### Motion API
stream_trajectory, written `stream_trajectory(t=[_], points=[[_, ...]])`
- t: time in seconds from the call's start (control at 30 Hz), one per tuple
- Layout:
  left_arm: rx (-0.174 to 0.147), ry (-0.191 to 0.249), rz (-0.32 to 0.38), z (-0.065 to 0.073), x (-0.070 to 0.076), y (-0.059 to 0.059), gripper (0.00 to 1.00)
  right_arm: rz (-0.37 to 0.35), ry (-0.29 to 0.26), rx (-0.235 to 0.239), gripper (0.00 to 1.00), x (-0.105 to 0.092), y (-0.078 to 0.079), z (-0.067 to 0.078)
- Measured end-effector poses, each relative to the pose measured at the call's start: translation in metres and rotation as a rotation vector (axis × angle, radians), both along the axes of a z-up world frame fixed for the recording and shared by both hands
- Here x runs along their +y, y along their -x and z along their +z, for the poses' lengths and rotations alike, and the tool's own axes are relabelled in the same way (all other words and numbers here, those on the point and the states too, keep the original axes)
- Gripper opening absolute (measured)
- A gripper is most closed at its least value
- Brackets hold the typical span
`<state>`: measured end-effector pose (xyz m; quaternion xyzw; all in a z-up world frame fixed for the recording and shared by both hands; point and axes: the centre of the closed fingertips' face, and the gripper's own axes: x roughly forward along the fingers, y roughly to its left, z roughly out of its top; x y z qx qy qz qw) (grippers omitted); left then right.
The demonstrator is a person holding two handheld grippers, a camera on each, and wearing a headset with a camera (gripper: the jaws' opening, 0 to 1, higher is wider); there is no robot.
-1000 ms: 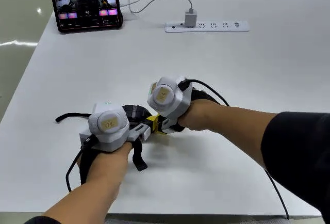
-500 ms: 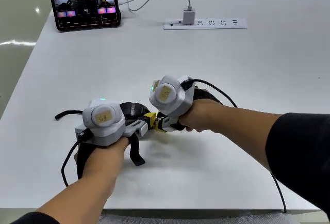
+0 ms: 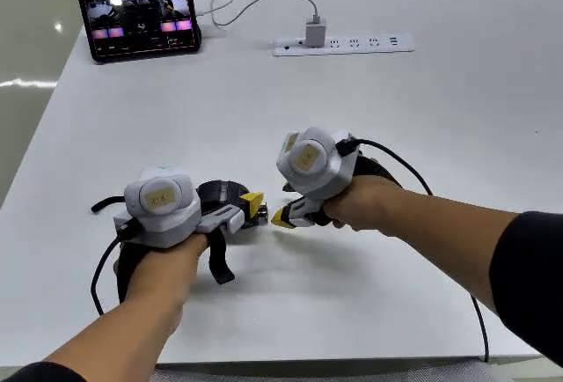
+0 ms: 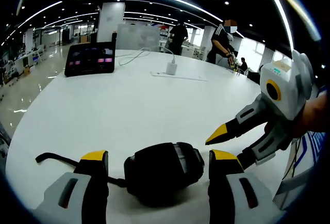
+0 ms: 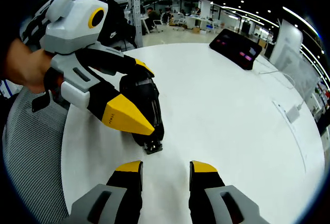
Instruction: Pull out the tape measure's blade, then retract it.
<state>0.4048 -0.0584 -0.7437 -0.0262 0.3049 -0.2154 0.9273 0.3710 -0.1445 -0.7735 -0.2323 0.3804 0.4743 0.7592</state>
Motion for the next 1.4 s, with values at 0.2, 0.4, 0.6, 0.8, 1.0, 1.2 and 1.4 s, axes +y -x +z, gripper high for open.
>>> stream_trajectory(t=[0.2, 0.4, 0.6, 0.8, 1.0, 1.2, 1.4], points=[[0.003, 0.016, -0.038, 0.002, 0.002, 0.004, 0.89, -0.079, -0.042, 0.014, 0.33, -0.029, 0.004, 0.006], [0.002, 0.018, -0.064, 0.002, 0.008, 0.008, 0.99, -0.140, -0.056, 0.008, 0.35, -0.059, 0.009, 0.010], [0.003, 0.066, -0.160, 0.010, 0.004, 0.018, 0.99, -0.170, -0.062, -0.020, 0.39, -0.085, 0.014, 0.022], [-0.006, -0.013, -0.244, 0.010, 0.012, 0.023, 0.99, -0.196, -0.100, -0.030, 0.40, -0.102, 0.018, 0.032], [-0.003, 0.001, -0.305, 0.016, 0.023, 0.025, 0.99, -0.221, -0.111, -0.023, 0.46, -0.123, 0.030, 0.038], [0.017, 0.006, -0.366, 0.018, 0.028, 0.031, 0.99, -0.240, -0.137, -0.027, 0.53, -0.140, 0.042, 0.042], [0.041, -0.011, -0.414, 0.018, 0.036, 0.038, 0.99, -0.256, -0.149, -0.034, 0.57, -0.156, 0.050, 0.046]])
